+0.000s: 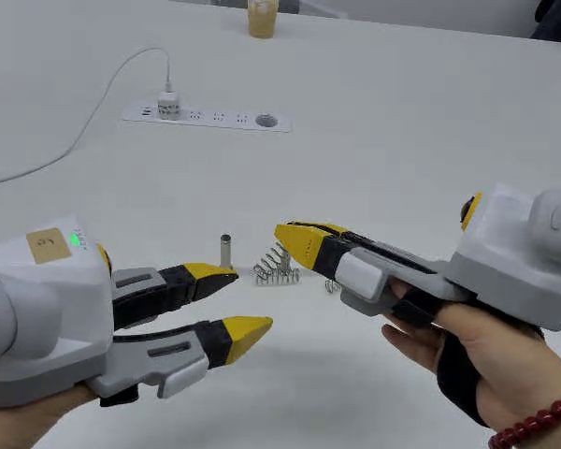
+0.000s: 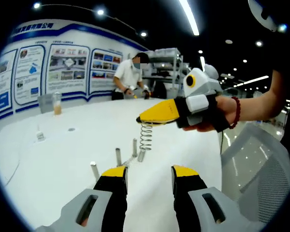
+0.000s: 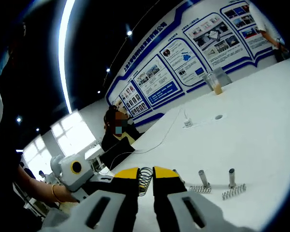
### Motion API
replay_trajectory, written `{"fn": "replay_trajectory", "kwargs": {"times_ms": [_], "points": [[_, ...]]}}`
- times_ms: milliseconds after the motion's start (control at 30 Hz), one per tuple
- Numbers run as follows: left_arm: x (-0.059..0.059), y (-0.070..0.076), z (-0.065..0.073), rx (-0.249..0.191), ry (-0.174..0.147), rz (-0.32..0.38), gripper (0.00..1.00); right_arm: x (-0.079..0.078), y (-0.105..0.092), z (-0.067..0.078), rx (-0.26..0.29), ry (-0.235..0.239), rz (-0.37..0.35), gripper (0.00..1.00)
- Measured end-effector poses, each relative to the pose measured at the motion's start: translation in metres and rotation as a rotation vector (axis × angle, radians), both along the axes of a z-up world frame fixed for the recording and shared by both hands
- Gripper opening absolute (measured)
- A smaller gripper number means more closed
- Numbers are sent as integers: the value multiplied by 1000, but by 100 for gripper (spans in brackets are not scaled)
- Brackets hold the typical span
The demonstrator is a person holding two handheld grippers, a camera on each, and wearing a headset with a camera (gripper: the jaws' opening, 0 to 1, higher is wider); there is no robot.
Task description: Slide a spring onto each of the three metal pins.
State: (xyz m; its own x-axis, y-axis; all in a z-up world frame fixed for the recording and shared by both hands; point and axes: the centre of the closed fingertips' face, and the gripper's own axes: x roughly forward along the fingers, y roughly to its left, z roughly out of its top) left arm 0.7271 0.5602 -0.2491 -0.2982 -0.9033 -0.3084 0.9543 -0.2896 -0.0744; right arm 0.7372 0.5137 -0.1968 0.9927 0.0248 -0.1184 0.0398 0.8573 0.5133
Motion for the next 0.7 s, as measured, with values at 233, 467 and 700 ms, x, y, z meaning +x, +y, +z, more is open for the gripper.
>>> {"fn": "replay_trajectory", "kwargs": {"times_ms": [233, 467, 700], "points": [[-1, 6, -11, 28, -17, 14, 49, 5, -2, -2, -124, 15, 9, 11], [3, 10, -16, 34, -27, 31, 57, 12, -4, -4, -227, 27, 20, 11], [8, 12, -20, 37, -30, 50, 63, 24, -9, -8, -285, 40, 26, 11]]}}
